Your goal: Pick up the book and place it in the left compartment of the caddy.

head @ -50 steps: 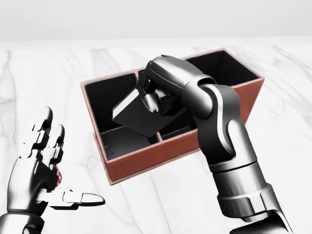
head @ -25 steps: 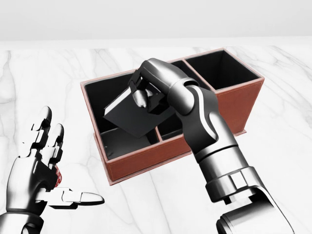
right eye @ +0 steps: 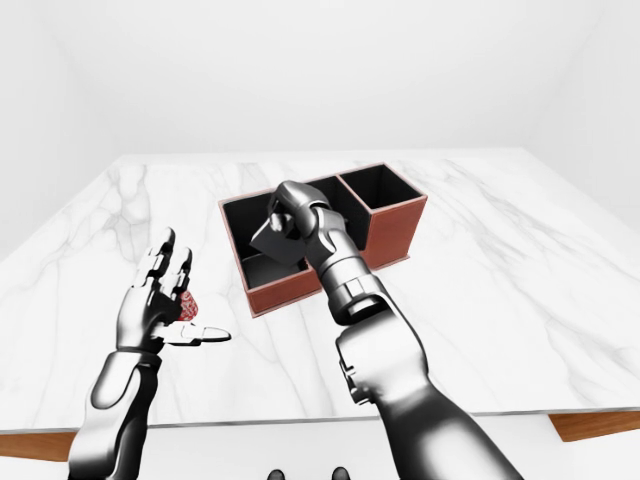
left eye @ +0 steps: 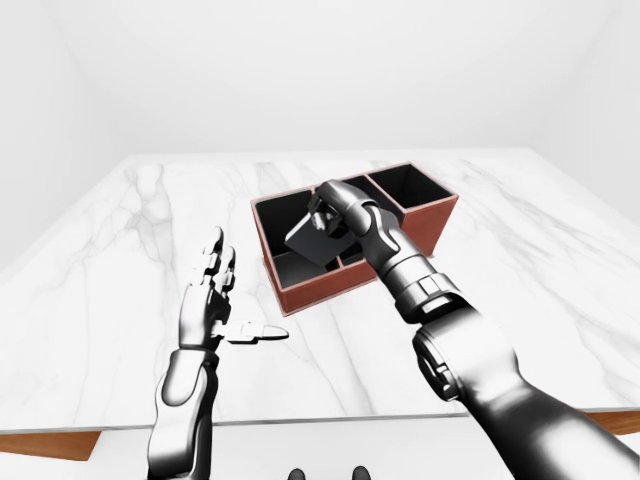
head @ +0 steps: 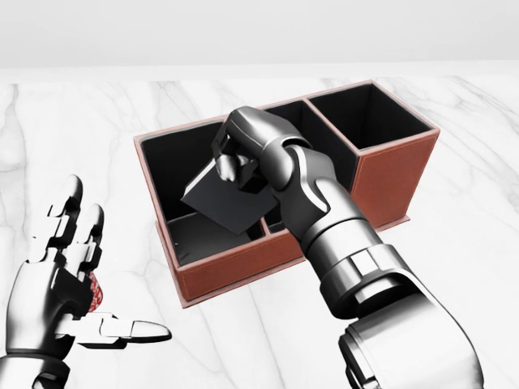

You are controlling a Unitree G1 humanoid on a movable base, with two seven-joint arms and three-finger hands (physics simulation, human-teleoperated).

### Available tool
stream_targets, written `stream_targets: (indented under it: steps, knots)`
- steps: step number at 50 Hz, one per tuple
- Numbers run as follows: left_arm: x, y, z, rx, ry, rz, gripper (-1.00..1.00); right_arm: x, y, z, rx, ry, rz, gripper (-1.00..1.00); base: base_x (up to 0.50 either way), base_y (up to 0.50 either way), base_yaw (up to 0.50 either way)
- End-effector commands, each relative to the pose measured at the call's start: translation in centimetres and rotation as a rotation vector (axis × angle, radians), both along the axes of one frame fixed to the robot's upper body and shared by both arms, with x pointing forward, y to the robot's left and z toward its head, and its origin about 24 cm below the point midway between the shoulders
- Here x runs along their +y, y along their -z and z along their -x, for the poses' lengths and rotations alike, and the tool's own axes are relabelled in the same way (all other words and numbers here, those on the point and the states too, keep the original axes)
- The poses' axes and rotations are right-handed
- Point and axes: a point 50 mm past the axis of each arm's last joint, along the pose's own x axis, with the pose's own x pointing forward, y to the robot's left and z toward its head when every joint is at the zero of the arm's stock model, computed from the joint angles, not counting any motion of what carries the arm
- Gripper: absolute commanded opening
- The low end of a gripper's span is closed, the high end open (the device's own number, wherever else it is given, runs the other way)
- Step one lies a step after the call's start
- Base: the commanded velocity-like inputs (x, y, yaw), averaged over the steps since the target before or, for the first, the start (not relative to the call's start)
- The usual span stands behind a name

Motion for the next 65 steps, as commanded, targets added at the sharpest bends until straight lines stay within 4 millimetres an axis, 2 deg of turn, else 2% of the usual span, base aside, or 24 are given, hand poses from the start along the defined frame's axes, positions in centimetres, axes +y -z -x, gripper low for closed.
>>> stream_targets:
  steps: [1, 11, 26, 45, 65]
  knots:
    - [0.1, -0.3, 0.1, -0.014, 0.0, 0.004, 1.0, 0.9, -0.9, -0.3, -0.055, 0.019, 0.071, -1.0, 0.0, 0.0, 0.0]
    - [0.2, -0.4, 0.1, -0.02, 0.002, 0.007, 1.0, 2.1, -1.6, -0.1, -0.086, 0.0, 0.103, -1.0, 0.0, 0.0, 0.0]
    - [0.3, -0.4, -0.4, -0.02, 0.004, 0.012, 1.0, 2.7, -1.1, 0.1, -0.104, 0.0, 0.132, -1.0, 0.0, 0.0, 0.0]
    - [0.5, -1.0, 0.1, -0.044, -0.001, 0.016, 1.0, 3.9, -0.5, 0.6, -0.11, -0.017, 0.128, -1.0, 0.0, 0.0, 0.0]
    - [0.5, -1.1, 0.4, -0.048, 0.001, 0.011, 1.0, 3.7, 0.0, 0.6, -0.116, -0.003, 0.128, -1.0, 0.0, 0.0, 0.0]
